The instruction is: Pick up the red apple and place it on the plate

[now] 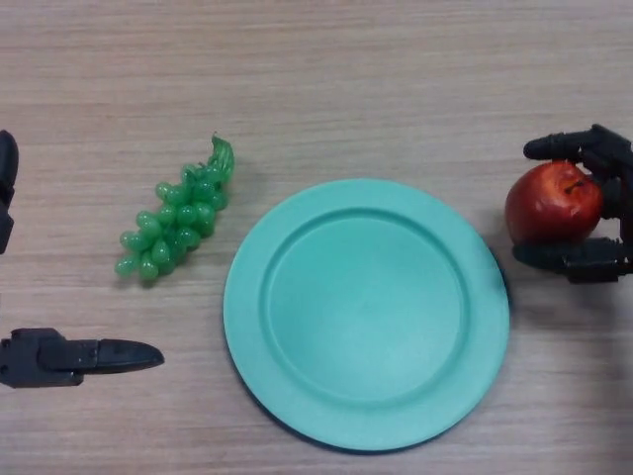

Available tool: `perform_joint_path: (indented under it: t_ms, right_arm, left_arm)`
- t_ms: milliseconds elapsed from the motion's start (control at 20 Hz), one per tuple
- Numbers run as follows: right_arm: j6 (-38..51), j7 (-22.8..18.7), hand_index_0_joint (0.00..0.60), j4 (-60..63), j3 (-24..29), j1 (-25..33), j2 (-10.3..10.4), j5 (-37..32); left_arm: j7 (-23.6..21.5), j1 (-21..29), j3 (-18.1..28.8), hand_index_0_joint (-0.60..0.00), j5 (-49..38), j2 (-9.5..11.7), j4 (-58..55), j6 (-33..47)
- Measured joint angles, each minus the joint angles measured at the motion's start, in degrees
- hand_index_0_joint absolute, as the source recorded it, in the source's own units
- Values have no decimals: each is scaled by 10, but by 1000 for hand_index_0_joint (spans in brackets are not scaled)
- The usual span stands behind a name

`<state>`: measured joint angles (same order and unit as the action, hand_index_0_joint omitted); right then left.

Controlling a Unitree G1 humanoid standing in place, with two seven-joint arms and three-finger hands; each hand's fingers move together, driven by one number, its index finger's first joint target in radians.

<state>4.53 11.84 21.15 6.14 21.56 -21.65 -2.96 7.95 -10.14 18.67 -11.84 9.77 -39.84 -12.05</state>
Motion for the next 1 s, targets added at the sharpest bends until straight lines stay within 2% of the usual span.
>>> perform_joint_path:
  t_ms: [50, 100, 200, 300, 400, 450, 550, 700, 800, 900, 950, 1000]
  right_arm:
    - [-90, -6, 600, -81, 11, -14, 13, -84]
    - [-121, -21, 600, -126, 10, -23, 16, -105]
    - [-159, -40, 600, -223, 8, -50, 18, -107]
    - [-170, -39, 600, -303, -5, -85, 32, -101]
    - [-169, -36, 600, -351, -43, -130, 62, -25]
    - [-167, -22, 600, -357, -73, -159, 82, 23]
    - [-145, -14, 600, -357, -125, -200, 100, 75]
    - [-57, -14, 600, -339, -146, -215, 109, 121]
    - [-43, -44, 600, -317, -157, -216, 110, 140]
    - [-47, -51, 401, -300, -165, -217, 109, 149]
    - [-46, -54, 250, -299, -171, -214, 109, 149]
    - [-46, -56, 150, -294, -174, -207, 109, 149]
  left_arm:
    - [0, 0, 0, 0, 2, -1, 0, 2]
    - [1, 1, -2, 0, 2, -1, -1, 3]
    - [2, 3, -2, 0, 2, -1, -3, 3]
    - [4, 7, -2, 0, 2, -1, -5, 3]
    - [6, 14, -3, 0, -1, 0, -9, 3]
    - [6, 15, -3, 0, -1, 2, -9, 2]
    - [7, 21, -3, 0, 0, 4, -9, 2]
    - [7, 21, -21, 0, 1, 4, -9, 2]
    - [8, 15, -41, 0, 5, 3, -9, 3]
    - [11, 11, -49, 0, 5, 3, -9, 3]
    - [11, 11, -49, 0, 5, 3, -9, 3]
    - [11, 10, -49, 0, 6, 3, -9, 3]
